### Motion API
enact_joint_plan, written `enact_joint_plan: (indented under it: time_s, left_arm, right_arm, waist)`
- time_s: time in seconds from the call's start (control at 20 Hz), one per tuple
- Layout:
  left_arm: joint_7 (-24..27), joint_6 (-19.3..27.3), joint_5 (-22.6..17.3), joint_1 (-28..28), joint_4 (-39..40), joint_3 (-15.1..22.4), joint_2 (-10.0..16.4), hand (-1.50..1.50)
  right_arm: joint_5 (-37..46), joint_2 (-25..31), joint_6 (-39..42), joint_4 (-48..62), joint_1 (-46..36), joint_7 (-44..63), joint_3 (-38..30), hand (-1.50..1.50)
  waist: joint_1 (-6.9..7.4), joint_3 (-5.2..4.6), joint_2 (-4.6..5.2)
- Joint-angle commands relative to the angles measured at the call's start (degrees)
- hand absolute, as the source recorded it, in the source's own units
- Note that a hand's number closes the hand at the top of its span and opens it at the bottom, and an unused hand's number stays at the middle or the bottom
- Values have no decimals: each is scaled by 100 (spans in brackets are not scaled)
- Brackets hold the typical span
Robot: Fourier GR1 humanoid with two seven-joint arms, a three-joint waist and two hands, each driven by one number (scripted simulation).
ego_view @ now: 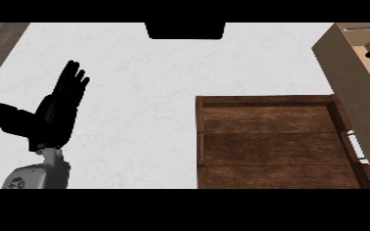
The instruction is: Pick the tomato from the tray and place it in the cardboard box
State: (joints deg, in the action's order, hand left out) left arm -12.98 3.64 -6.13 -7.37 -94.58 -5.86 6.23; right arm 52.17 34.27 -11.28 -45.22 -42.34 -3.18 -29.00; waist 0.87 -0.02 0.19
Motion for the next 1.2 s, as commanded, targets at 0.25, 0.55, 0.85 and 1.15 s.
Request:
enact_joint_plan:
  time_s: [0.25,0.55,0.85,1.15]
  left_arm:
    - [28,102,145,312,-210,167,-148,0]
    - [260,143,138,257,-63,39,-164,0]
    - [-122,105,25,-151,-32,-79,5,0]
    - [25,105,128,266,-216,107,-159,0]
  right_arm:
    - [-2119,-136,504,-38,-274,-371,-1520,-150]
    - [-3222,413,1317,-136,4,-524,-2289,-150]
    - [-3747,538,1137,-136,576,-938,-2424,-150]
    - [-4411,370,1278,-953,1403,-770,-2407,-150]
  waist:
    - [-119,12,-45]
    - [-164,4,-28]
    - [-114,4,-15]
    - [-108,1,-30]
